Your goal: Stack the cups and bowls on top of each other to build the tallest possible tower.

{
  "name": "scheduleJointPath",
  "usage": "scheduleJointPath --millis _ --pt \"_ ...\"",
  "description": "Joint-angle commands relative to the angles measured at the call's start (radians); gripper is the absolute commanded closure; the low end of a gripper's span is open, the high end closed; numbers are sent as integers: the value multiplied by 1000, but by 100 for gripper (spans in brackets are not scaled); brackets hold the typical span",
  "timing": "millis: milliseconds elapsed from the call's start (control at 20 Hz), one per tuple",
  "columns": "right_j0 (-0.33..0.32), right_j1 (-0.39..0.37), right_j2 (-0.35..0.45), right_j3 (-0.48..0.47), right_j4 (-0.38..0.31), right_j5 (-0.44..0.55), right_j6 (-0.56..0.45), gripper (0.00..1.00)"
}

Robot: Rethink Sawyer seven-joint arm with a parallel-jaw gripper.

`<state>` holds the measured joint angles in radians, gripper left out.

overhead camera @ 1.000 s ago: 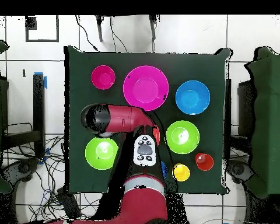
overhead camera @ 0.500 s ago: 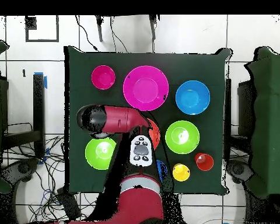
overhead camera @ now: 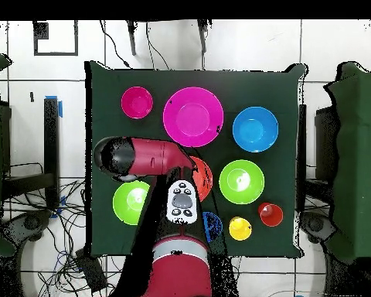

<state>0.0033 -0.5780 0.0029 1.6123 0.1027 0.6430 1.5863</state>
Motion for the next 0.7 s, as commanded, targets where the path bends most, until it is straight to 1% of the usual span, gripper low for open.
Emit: scheduleJointPath --millis 50,200,450,700 --pt "8 -5 96 9 34 -34 151 0" --pt "0 0 104 21 39 -71 147 0" --pt "4 28 98 -9 26 -90 138 0" --pt "-11 72 101 -40 8 -129 113 0"
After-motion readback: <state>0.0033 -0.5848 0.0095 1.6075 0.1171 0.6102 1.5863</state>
